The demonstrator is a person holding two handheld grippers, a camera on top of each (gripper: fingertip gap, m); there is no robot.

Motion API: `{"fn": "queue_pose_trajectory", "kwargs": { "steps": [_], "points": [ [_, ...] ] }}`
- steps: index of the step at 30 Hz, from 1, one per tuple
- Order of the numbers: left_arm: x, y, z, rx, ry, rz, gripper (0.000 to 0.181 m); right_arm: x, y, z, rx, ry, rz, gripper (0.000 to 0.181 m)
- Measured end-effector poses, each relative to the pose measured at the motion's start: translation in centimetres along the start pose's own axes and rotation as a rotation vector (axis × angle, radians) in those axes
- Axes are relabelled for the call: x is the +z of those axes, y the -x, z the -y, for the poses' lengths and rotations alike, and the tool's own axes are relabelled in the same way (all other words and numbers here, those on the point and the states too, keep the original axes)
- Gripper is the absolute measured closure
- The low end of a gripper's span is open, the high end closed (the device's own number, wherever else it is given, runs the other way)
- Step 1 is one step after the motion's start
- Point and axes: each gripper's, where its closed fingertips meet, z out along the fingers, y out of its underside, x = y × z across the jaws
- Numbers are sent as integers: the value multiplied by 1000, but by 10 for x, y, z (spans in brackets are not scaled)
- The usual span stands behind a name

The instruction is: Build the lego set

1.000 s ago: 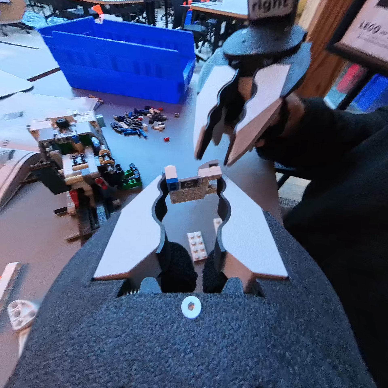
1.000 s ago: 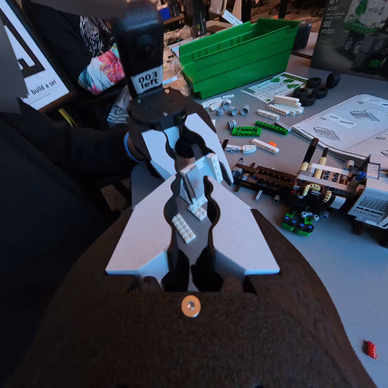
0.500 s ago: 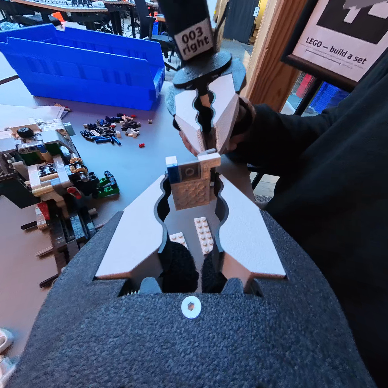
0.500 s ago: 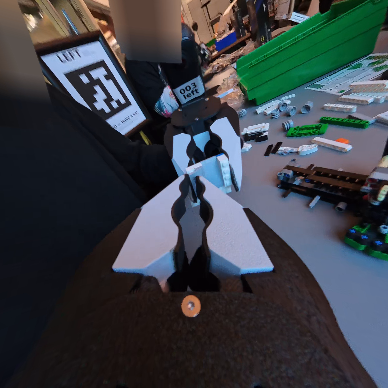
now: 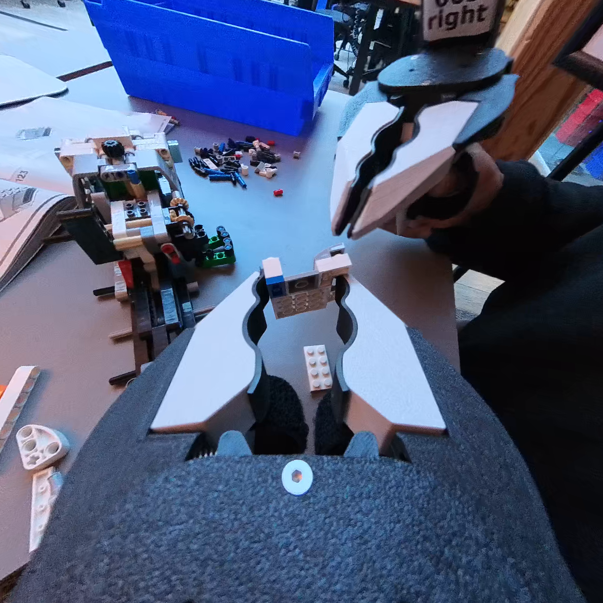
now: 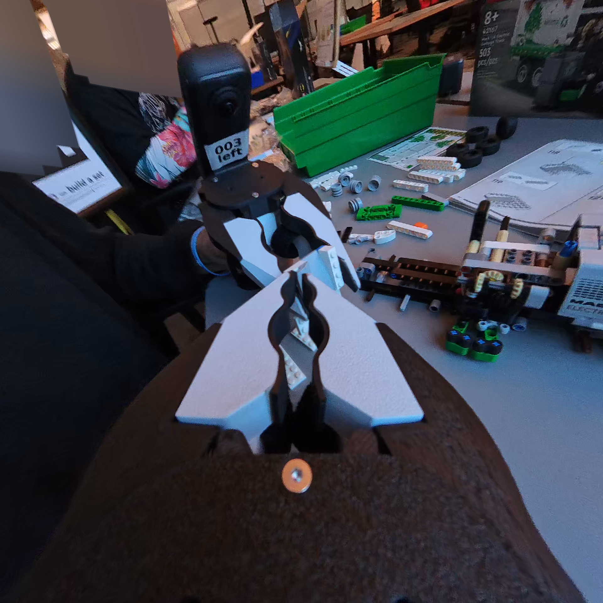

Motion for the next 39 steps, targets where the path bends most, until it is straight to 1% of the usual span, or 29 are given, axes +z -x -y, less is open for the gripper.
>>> {"fn": "queue_pose_trajectory", "kwargs": {
  "steps": [2, 4, 7, 10, 13, 18, 23, 26, 28, 30, 32, 34, 37, 39],
  "points": [
    [1, -1, -1, -4, 7, -6, 142, 4, -1, -5, -57, 35, -36, 169],
    [1, -3, -1, 0, 8, -18, 142, 8, 1, -8, -93, 60, -33, 169],
    [0, -8, -1, 1, 3, -49, 142, 7, 6, -8, -96, 52, 20, 175],
    [-2, -15, -1, 68, -1, -68, 142, 6, 13, -9, -63, 46, 101, 177],
    [-4, -19, 0, 77, -8, -88, 142, 3, 16, -9, 9, 37, 170, 177],
    [-5, -17, 0, 76, -13, -89, 142, -1, 13, -9, 93, 4, 210, 179],
    [-4, -9, -5, 58, 13, -53, 142, 1, 3, -14, 114, 9, 157, 180],
    [-7, -8, -2, 42, -11, -57, 142, 0, -1, -12, 62, 20, 93, 180],
    [-10, -13, 2, 3, -39, -105, 131, -1, -3, -9, 19, 33, 38, 180],
    [-9, -16, 4, -28, -43, -134, 125, 1, -2, -11, -30, 69, 3, 180],
    [-8, -16, 4, -23, -41, -128, 122, 4, 0, -12, -56, 92, -20, 180],
    [-9, -16, 4, -29, -43, -131, 123, 7, 2, -15, -76, 113, -27, 180],
    [-11, -15, 4, -59, -52, -147, 135, 9, 7, -18, -92, 133, -11, 180],
    [-12, -17, 3, -63, -46, -163, 135, 9, 10, -19, -97, 143, -3, 180]
  ]
}}
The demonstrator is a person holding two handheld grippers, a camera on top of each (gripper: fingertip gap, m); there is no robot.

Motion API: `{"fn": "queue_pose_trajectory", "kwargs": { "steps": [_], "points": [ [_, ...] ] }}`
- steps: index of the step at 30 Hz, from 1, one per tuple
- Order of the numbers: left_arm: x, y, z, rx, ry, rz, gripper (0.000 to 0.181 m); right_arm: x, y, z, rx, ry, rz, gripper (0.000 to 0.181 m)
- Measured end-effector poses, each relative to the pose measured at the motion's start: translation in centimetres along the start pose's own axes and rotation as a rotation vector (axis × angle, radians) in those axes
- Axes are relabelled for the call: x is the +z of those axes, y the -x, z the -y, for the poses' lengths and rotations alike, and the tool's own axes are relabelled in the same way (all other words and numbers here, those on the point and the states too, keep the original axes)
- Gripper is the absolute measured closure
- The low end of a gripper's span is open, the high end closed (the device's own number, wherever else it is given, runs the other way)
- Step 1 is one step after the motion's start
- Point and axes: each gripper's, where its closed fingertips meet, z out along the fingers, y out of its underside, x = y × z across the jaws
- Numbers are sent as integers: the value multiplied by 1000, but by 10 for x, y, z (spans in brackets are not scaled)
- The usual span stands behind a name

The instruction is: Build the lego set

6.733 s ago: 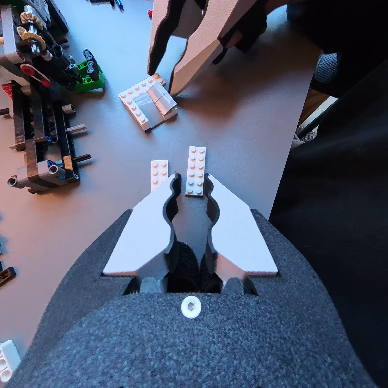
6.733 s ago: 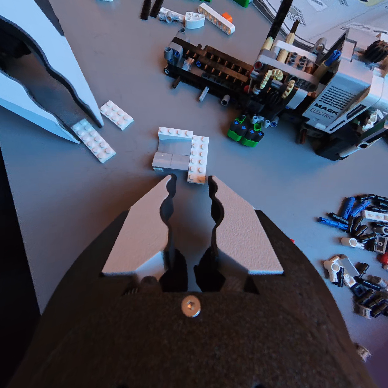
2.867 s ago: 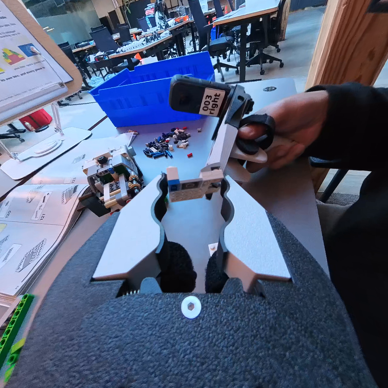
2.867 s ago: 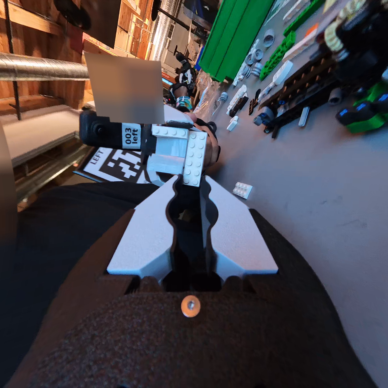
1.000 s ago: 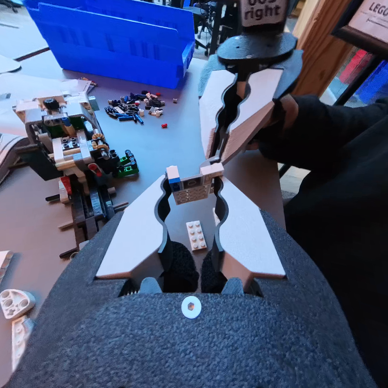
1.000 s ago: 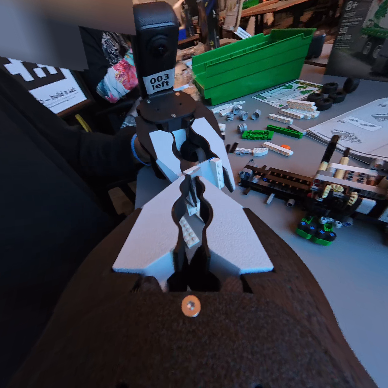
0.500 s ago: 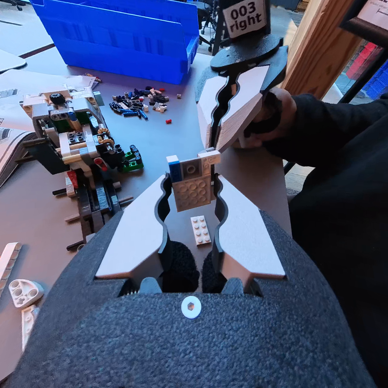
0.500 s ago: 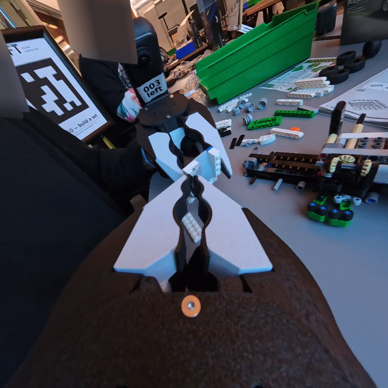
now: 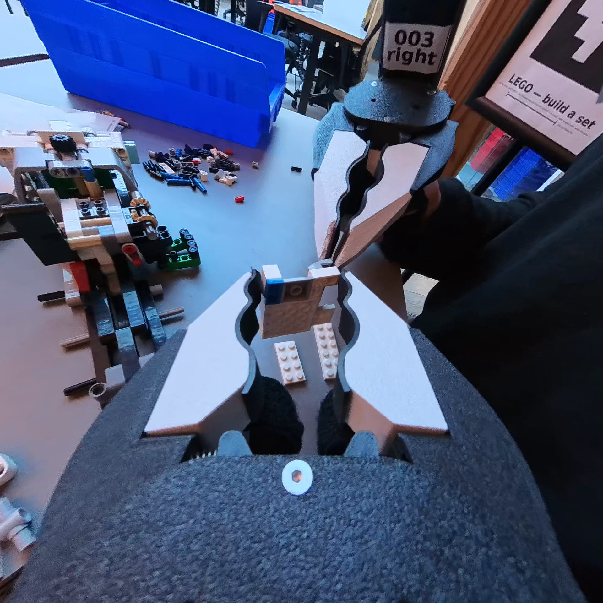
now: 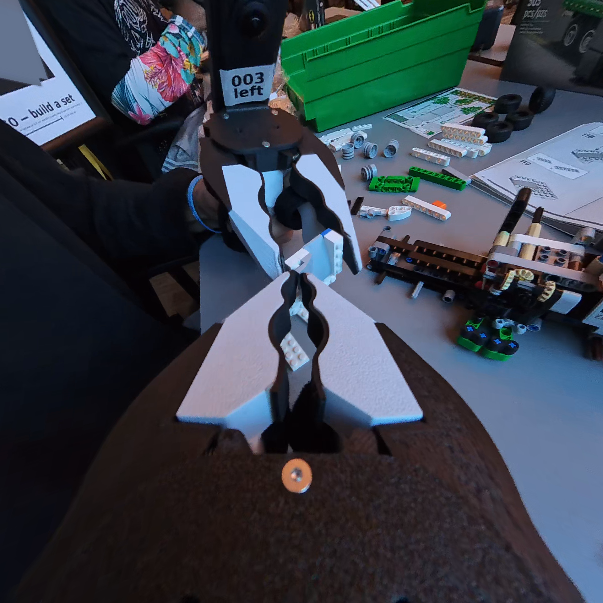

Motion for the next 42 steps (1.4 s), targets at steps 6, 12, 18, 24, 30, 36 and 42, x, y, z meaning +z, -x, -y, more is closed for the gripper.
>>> {"fn": "queue_pose_trajectory", "kwargs": {
  "steps": [6, 12, 18, 24, 30, 36, 42],
  "points": [
    [0, -5, 0, 53, 3, -3, 137, -3, 5, 0, 62, -11, 55, 180],
    [0, 0, -1, 86, 15, 41, 138, -2, 1, -2, 166, -47, 108, 180],
    [-2, 9, -3, 100, 25, 98, 138, 3, -16, -6, 150, -6, -61, 181],
    [-5, 15, 2, 140, -6, 163, 138, -5, -18, 4, 77, 2, -169, 180],
    [-18, 10, 19, 212, -101, 181, 137, -29, -62, -41, -29, 276, -364, 180],
    [-15, 10, 20, 197, -106, 175, 137, -23, -62, -62, -55, 375, -349, 173],
    [-15, 4, 26, 119, -159, 113, 137, -13, -15, 4, -79, -5, -138, 159]
  ]
}}
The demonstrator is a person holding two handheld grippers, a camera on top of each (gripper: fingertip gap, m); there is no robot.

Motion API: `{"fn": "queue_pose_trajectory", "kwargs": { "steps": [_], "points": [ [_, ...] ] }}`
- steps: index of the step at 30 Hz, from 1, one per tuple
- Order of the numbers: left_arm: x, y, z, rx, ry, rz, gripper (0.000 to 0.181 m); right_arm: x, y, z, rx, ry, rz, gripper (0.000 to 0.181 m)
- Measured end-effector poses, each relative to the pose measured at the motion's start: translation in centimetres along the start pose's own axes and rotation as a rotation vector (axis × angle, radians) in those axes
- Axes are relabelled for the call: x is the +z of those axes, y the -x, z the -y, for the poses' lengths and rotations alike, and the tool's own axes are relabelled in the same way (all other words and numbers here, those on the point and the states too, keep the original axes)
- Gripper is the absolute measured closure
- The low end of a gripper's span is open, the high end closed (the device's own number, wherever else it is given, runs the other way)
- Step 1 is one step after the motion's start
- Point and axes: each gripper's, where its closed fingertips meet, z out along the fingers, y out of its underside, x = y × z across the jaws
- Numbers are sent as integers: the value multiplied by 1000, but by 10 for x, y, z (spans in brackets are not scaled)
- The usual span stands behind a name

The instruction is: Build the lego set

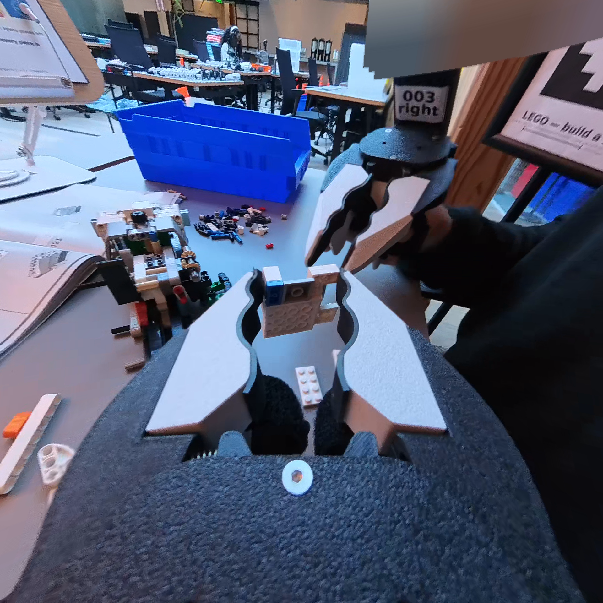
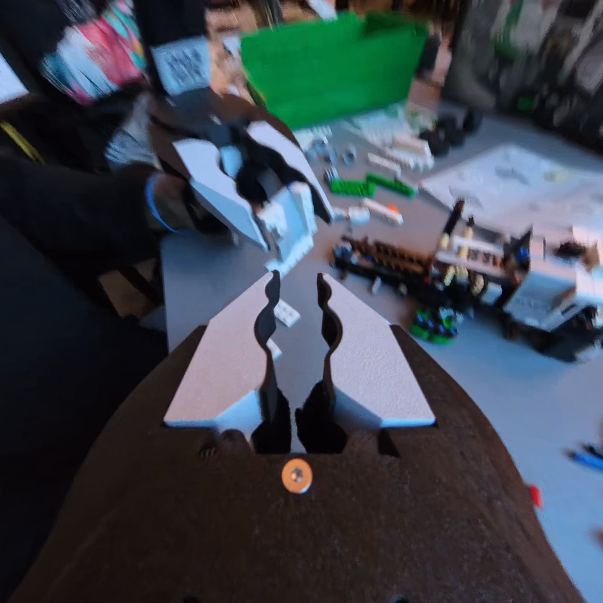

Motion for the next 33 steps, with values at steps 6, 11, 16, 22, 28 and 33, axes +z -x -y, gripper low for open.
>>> {"fn": "queue_pose_trajectory", "kwargs": {
  "steps": [6, 11, 16, 22, 28, 33],
  "points": [
    [2, -8, 8, -47, -52, -60, 137, 3, 15, 15, -29, -141, 52, 164],
    [3, -13, 10, -73, -68, -101, 138, 6, 21, 16, -50, -194, 83, 170],
    [2, -22, 7, -79, -48, -159, 137, 4, 28, 14, -84, -194, 125, 176],
    [-5, -24, 9, -26, -65, -155, 175, -13, 17, 16, 53, -234, 202, 179],
    [-7, 3, 2, 72, -12, 16, 175, -12, -16, -7, 50, -93, 43, 179],
    [3, 34, -10, 124, 94, 168, 175, -6, -44, -33, 43, 70, -146, 179]
  ]
}}
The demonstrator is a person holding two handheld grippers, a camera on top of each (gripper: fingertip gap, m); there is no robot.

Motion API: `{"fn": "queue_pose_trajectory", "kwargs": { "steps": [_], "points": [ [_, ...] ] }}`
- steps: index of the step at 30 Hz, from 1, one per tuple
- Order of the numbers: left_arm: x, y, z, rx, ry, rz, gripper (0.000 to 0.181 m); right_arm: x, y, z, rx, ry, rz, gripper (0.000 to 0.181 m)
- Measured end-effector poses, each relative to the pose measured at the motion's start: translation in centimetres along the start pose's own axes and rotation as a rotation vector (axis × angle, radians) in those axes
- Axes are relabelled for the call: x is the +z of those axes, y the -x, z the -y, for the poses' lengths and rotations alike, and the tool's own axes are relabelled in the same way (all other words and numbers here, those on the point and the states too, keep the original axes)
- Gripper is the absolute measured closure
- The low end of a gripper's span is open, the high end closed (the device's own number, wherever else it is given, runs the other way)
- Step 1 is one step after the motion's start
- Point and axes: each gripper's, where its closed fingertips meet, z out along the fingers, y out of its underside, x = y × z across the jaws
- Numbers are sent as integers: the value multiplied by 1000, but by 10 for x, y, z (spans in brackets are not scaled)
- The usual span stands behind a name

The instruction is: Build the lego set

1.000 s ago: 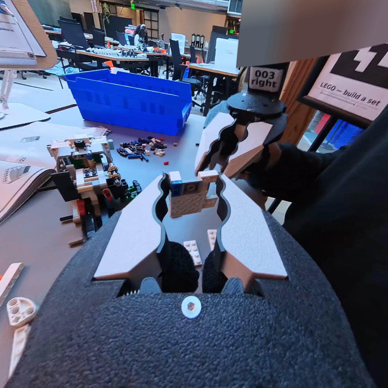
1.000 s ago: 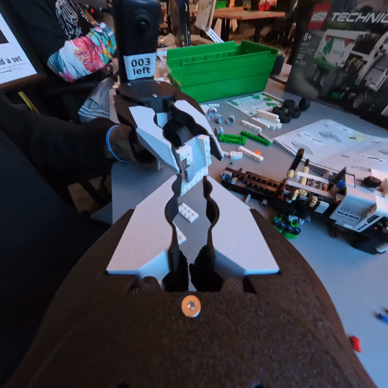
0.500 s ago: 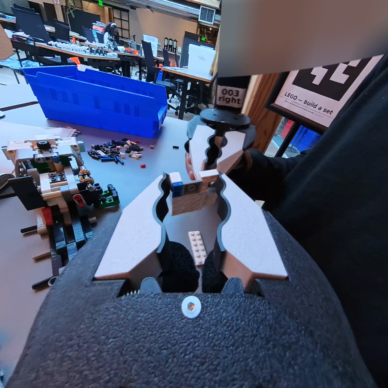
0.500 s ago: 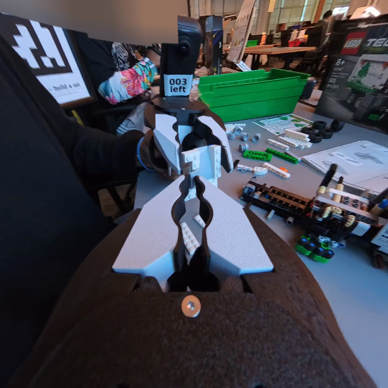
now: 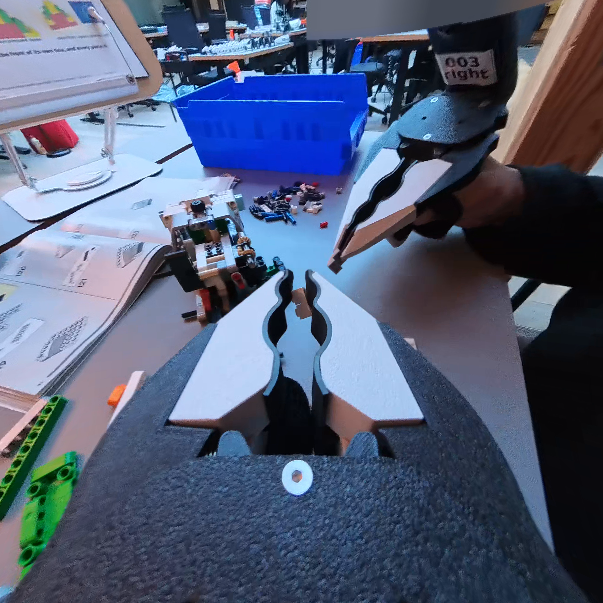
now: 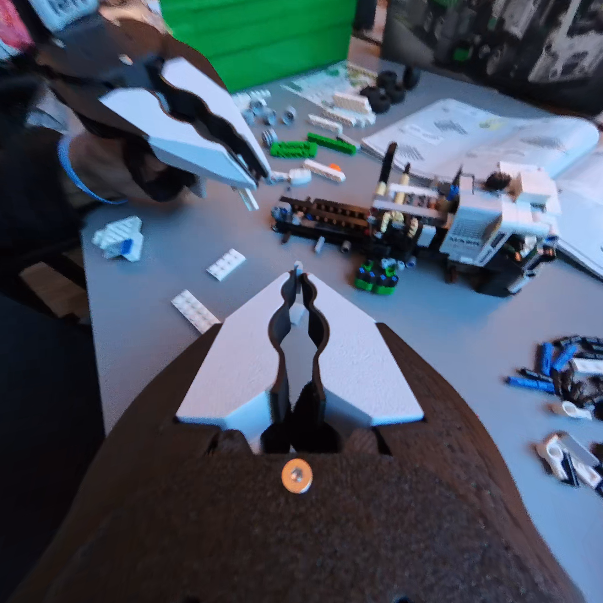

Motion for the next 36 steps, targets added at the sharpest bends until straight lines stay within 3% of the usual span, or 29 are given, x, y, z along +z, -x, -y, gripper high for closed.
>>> {"fn": "queue_pose_trajectory", "kwargs": {
  "steps": [10, 13, 16, 19, 23, 28, 31, 33, 36],
  "points": [
    [-8, 0, 5, -70, -46, -38, 175, -2, -41, -50, -59, 279, -194, 179],
    [-11, 1, 10, -137, -82, -65, 175, 2, -37, -52, 6, 278, -149, 163],
    [-16, -4, 22, -228, -155, -137, 175, 2, -12, -13, 92, 113, 1, 158],
    [-23, -16, 39, -306, -254, -253, 176, 2, 37, 46, 208, -152, 319, 156],
    [-27, -23, 48, -334, -304, -312, 175, 12, 69, 72, 240, -232, 499, 162],
    [-31, -26, 45, -337, -299, -322, 175, 13, 65, 74, 166, -249, 405, 177],
    [-41, -23, 37, -306, -243, -274, 162, 15, 59, 55, 47, -125, 287, 177],
    [-53, -27, 24, -284, -147, -267, 156, 13, 47, 34, -135, -17, 129, 177],
    [-74, -37, -21, -219, 150, -201, 141, 3, 33, -3, -484, 152, -59, 178]
  ]
}}
